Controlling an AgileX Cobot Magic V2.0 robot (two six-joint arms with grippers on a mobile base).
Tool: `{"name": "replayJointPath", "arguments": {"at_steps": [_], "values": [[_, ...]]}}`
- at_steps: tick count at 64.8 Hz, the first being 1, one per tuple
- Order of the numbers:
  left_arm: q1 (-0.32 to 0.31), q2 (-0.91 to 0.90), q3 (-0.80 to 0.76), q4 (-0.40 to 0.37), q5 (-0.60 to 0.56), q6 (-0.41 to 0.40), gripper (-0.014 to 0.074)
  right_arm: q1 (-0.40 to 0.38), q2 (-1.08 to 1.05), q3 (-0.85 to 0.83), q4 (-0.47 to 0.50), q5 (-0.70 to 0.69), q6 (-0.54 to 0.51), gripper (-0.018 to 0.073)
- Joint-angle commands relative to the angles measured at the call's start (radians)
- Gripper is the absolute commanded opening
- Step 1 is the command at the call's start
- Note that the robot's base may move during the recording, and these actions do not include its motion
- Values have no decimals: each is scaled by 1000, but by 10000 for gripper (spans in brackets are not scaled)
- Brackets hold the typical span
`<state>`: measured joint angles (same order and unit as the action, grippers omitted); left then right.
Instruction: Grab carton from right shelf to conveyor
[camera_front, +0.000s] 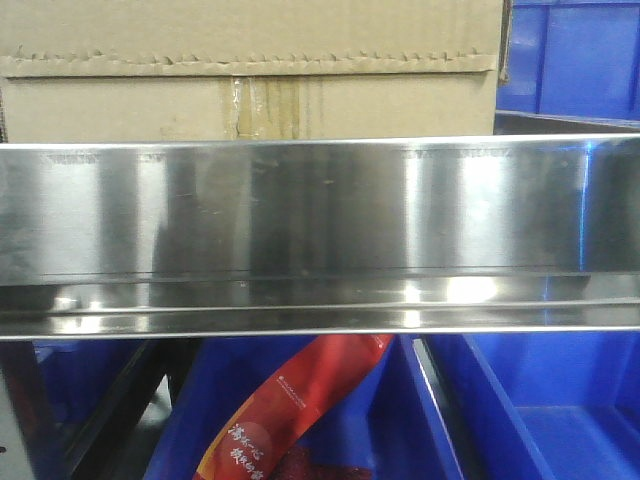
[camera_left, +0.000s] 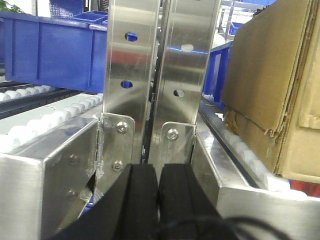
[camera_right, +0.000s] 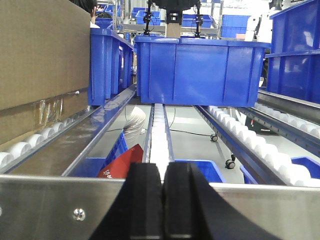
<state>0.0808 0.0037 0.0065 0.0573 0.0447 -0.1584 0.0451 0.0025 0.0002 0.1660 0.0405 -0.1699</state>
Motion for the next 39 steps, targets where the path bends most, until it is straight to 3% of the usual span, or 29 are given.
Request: {"name": "replayJointPath", "arguments": {"at_steps": [1,26,39], "values": [[6,-4,-6,2,-17,1,-6,-2,-2,0,-6,-11,-5,-60],[6,-4,-6,2,-34,1,-6,-2,-2,0,-6,-11,-5,-60],[6,-4,-6,2,-76,1,-6,-2,-2,0,-6,-82,-5,-60]]}}
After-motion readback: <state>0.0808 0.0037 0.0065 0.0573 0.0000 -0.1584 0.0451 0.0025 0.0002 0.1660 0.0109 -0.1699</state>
